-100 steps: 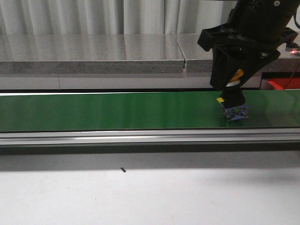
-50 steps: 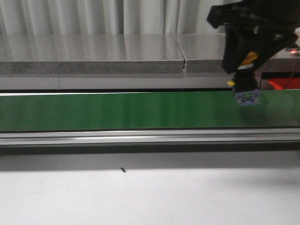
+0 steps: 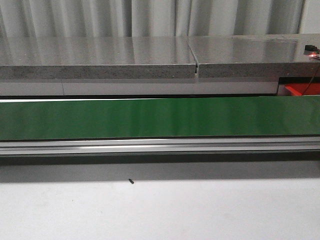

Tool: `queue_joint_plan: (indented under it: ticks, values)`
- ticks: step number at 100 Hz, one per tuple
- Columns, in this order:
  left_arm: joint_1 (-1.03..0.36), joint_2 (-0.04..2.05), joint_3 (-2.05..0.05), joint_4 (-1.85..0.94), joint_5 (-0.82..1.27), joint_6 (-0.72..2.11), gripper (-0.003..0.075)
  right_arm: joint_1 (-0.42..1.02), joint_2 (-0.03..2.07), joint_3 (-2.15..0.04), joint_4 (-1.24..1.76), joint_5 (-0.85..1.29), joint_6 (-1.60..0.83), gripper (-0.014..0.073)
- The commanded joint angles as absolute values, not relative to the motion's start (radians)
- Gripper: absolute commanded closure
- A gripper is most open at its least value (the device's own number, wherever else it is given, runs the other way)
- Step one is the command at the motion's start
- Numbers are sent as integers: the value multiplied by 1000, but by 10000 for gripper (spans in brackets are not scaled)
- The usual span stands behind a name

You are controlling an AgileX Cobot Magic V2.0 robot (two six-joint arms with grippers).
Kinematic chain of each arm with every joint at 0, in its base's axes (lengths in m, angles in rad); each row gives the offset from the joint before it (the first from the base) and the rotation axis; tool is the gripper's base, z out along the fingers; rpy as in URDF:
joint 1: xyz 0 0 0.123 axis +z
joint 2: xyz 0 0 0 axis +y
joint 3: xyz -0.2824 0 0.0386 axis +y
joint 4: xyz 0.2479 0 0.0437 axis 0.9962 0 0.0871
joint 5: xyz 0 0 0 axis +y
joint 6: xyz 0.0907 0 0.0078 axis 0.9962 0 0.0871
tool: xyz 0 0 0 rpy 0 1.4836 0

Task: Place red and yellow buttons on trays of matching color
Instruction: 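Place the second yellow button on the yellow tray beside the others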

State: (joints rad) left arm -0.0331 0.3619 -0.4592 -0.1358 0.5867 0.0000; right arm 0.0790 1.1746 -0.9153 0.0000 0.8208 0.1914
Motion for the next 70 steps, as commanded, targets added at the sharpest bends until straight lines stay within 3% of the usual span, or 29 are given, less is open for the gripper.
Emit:
queue_joint_plan:
  ticks: [1, 35, 70]
  values:
    - [-34, 368, -487, -144, 518, -11, 741, 25, 1095, -904, -13, 798, 194, 507]
    - [-34, 368, -487, -144, 518, -11, 741, -219, 928, -749, -14, 828, 194, 507]
    - [-34, 368, -487, -144, 518, -11, 741, -389, 903, -599, -13, 737, 195, 507]
